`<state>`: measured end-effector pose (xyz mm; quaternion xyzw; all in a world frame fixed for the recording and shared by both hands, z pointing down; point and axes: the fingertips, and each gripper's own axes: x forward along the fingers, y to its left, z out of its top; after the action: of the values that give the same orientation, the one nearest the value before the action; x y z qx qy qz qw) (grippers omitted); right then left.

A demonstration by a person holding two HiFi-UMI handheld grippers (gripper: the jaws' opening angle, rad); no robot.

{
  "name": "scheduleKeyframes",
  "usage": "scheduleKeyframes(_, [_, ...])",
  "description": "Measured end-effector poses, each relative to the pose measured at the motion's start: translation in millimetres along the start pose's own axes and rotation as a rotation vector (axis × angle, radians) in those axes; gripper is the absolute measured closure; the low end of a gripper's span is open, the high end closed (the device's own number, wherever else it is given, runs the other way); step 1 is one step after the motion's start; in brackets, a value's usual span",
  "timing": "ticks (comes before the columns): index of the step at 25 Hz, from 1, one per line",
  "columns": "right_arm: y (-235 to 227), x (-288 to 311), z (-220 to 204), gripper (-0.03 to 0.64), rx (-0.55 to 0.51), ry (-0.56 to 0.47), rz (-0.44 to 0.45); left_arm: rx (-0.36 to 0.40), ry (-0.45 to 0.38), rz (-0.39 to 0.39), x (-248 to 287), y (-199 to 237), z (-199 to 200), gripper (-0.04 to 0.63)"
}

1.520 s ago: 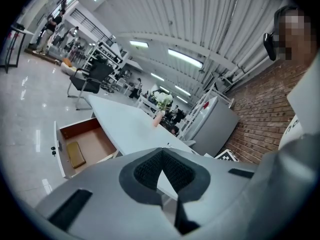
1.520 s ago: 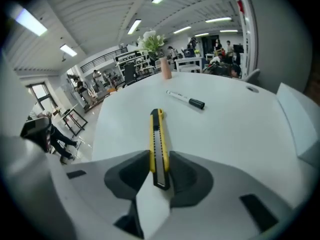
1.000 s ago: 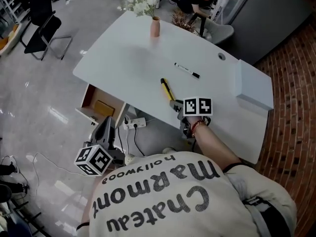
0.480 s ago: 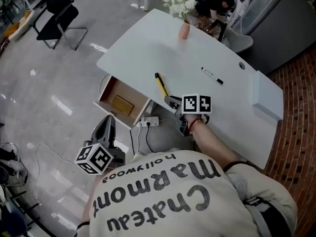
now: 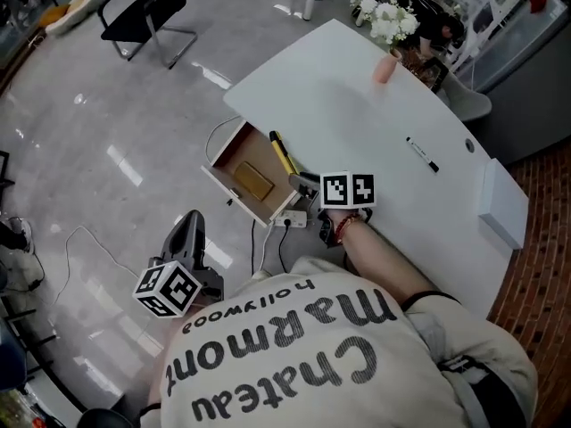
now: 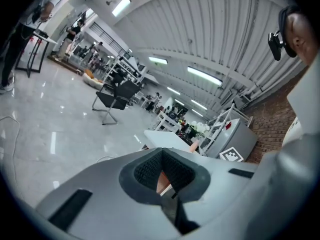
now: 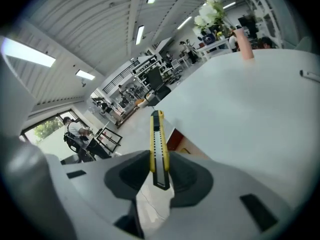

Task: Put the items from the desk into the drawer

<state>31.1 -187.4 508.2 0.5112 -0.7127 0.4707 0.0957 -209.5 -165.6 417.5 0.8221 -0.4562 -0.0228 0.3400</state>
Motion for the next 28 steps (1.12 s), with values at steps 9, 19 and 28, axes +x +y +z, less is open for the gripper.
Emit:
scheduleKeyframes(9, [43, 71, -36, 0.494, -0.149, 0.178, 0.008, -0.126, -0.047, 0.165, -43, 66, -12, 0.594])
scheduleKeyframes(19, [-18, 160, -79, 0.494, -0.206, 0.36, -0.122, -0.24, -0.053, 0.357, -54, 117, -50, 0.594])
scheduleKeyframes(28, [-74, 233, -111, 0.492, -0.252, 0.495, -0.209, -0.335, -0.022, 0.546, -72, 143, -94, 0.594])
